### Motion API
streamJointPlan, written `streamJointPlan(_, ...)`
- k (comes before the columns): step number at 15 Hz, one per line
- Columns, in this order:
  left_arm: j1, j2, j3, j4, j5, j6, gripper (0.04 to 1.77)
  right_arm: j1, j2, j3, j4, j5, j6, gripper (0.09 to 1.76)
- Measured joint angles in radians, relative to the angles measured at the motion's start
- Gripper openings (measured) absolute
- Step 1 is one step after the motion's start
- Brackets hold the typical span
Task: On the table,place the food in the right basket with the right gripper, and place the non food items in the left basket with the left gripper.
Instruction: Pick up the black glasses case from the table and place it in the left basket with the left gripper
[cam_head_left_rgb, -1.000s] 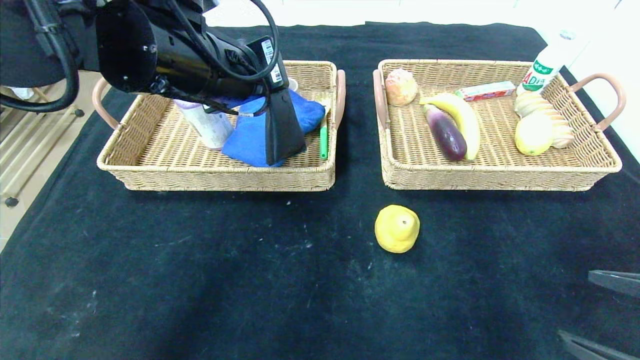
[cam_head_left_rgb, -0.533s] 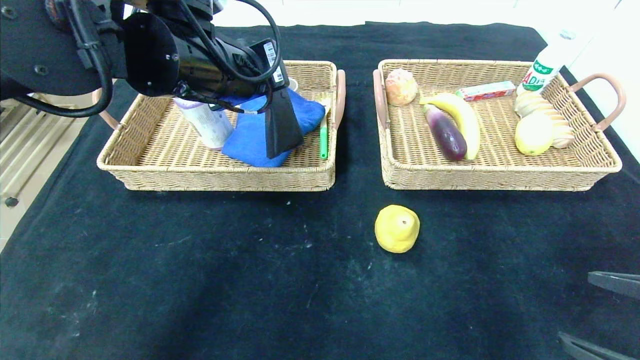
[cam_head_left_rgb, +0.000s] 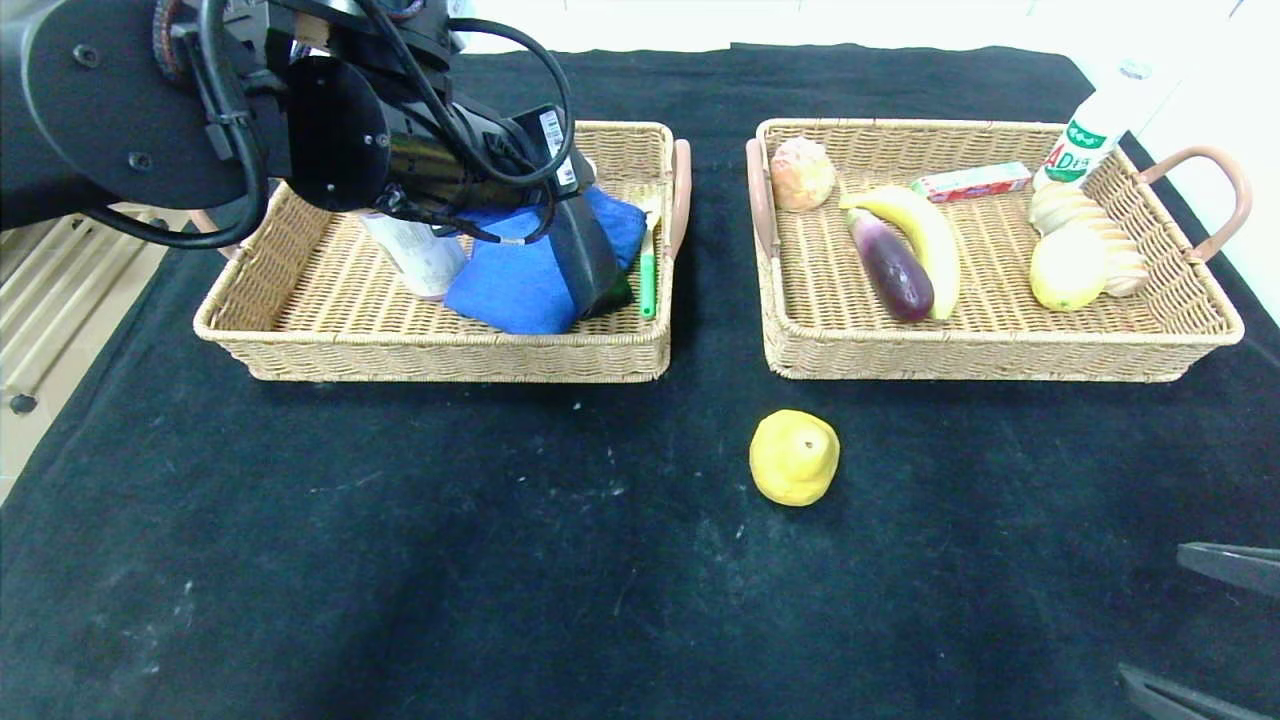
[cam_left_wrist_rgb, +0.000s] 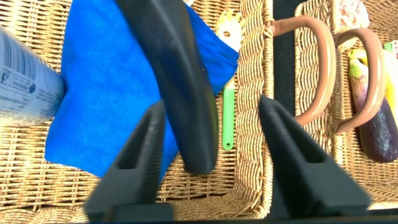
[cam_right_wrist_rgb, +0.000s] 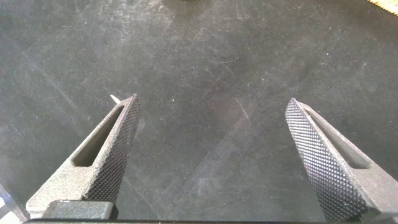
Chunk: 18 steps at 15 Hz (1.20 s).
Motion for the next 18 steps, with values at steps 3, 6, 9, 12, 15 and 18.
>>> streamJointPlan(3, -0.001, -0.002, 0.003, 0.009, 0.001, 0.001, 1.33, 0.0, -0.002, 0.0, 0.0, 0.001, 0.0, 1.71)
streamJointPlan(6, -0.004, -0.014, 0.013, 0.017, 0.001, 0.021, 1.45, 0.0, -0.002, 0.0, 0.0, 0.002, 0.0, 1.71)
streamJointPlan(9, -0.014, -0.055, 0.048, 0.055, -0.001, 0.044, 1.53, 0.0, -0.002, -0.005, 0.0, 0.003, 0.001, 1.71)
streamJointPlan(12, -0.047, -0.139, 0.15, 0.087, -0.02, 0.074, 1.59, -0.008, -0.007, -0.013, -0.001, -0.002, 0.003, 1.71)
streamJointPlan(15, -0.088, -0.261, 0.333, 0.089, -0.124, 0.128, 1.63, -0.014, -0.014, -0.018, -0.001, -0.018, 0.006, 1.71)
streamJointPlan(18, -0.108, -0.396, 0.552, 0.078, -0.241, 0.223, 1.66, -0.014, -0.01, -0.024, 0.002, -0.023, 0.01, 1.71)
